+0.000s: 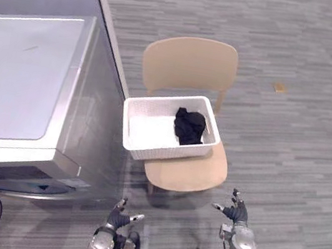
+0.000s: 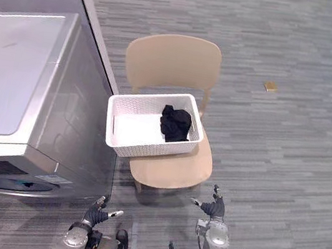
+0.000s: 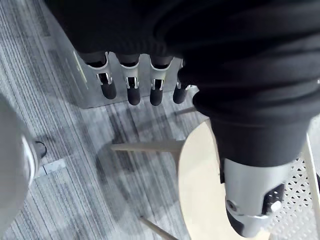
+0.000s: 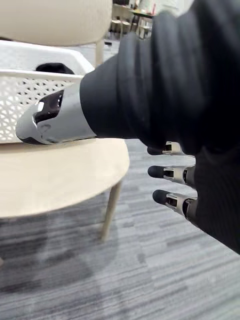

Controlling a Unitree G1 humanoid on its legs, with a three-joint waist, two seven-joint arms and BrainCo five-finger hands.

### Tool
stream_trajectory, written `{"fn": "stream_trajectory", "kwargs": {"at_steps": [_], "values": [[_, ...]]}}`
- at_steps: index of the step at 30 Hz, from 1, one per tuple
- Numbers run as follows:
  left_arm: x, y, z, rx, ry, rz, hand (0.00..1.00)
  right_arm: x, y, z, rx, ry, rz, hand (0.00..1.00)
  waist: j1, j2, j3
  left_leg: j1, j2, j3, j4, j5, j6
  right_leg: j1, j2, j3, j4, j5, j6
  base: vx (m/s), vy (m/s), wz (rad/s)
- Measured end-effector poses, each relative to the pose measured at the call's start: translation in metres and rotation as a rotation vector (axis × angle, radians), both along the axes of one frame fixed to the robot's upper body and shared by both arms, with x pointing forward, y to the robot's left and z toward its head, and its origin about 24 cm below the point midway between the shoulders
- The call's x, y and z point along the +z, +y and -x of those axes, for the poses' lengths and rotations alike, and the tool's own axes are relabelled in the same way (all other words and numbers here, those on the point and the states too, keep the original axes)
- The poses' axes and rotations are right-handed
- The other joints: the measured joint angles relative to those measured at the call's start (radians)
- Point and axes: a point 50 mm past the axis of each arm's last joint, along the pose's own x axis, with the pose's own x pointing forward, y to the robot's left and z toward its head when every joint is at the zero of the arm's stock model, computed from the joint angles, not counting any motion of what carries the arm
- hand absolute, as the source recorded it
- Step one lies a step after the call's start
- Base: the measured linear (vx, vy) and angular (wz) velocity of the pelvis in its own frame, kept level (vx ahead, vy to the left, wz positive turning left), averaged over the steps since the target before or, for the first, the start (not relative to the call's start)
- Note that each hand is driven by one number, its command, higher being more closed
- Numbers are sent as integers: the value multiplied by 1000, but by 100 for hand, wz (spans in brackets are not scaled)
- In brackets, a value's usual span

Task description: Pick up the laundry basket with both hands and put the clothes into the washing machine.

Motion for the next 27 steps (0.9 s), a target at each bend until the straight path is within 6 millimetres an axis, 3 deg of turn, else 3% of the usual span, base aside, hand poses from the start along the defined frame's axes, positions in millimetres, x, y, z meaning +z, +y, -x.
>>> {"fn": "stream_trajectory", "kwargs": {"at_steps": [1, 2, 4, 5, 7, 9, 10, 13, 15, 19, 23, 27], "values": [[0, 1, -1, 0, -3, -3, 0, -1, 3, 0, 12, 5, 2, 0, -9, -10, -2, 7, -6, -20, 1, -6, 8, -32, 11, 75, 57, -22, 5, 66, 103, 83], [1, 6, -1, 1, -3, -17, 0, -1, 7, -1, 41, 6, 12, 0, -11, -8, -1, 8, -5, -52, -1, -11, 9, -70, 60, 159, 80, -107, 26, 62, 45, 78], [2, 14, -2, 9, -9, -37, 0, 5, 8, -4, 58, -23, 29, 0, -16, -14, -2, 13, -4, -111, -3, -10, 7, -83, 146, 232, -36, -178, 70, 69, -21, 89], [2, 16, -4, 8, -12, -42, 0, 9, 7, -7, 60, -40, 35, 0, -16, -14, -1, 13, -5, -136, -6, -7, 3, -84, 180, 259, -135, -178, 75, 85, -63, 76], [4, 19, -7, 5, -21, -51, 0, 17, 5, -12, 57, -80, 43, 0, -20, -14, -2, 5, -9, -192, -12, 5, -18, -79, 233, 328, -350, -156, 101, 111, -124, 91], [4, 23, -7, 9, -18, -62, 0, 24, 0, -16, 35, -115, 47, 0, -35, -35, -13, -12, -29, -238, -5, 7, -43, -79, 242, 363, -450, -62, 105, 110, -189, 104], [3, 23, -8, 38, -17, -52, 0, 33, -12, -20, 12, -144, 77, 0, -34, 3, -9, -12, -10, -272, -4, 11, -67, -65, 256, 340, -438, -30, 84, 100, -218, 64], [0, 21, -2, 99, -4, -36, 0, 57, -19, -36, 15, -242, 134, 0, -34, 50, -17, -11, 38, -277, -43, 23, -95, -65, 299, 313, -456, -30, 62, 88, -208, 14], [-1, 24, 1, 114, 1, -36, 0, 76, -27, -42, 32, -309, 221, 0, -38, 52, -18, 11, 68, -287, -98, 43, -127, -52, 332, 287, -468, -30, 55, 72, -187, 11], [-1, 27, 3, 123, -2, -41, 0, 88, -48, -46, 39, -316, 361, 0, -37, 45, -22, 19, 80, -312, -148, 74, -141, -12, 340, 243, -515, -25, 38, 17, -77, 29], [-3, 32, 8, 112, 17, -63, 0, 96, -46, -64, 105, -317, 428, 0, -36, 46, -23, -1, 76, -328, -181, 108, -142, -12, 346, 221, -578, 12, 33, -15, -9, 16], [-6, 32, 7, 108, 29, -66, 0, 99, -26, -98, 244, -280, 491, 0, -34, 49, -19, -61, 68, -340, -198, 155, -148, -39, 349, 199, -630, 58, 24, -70, -14, 17]]}}
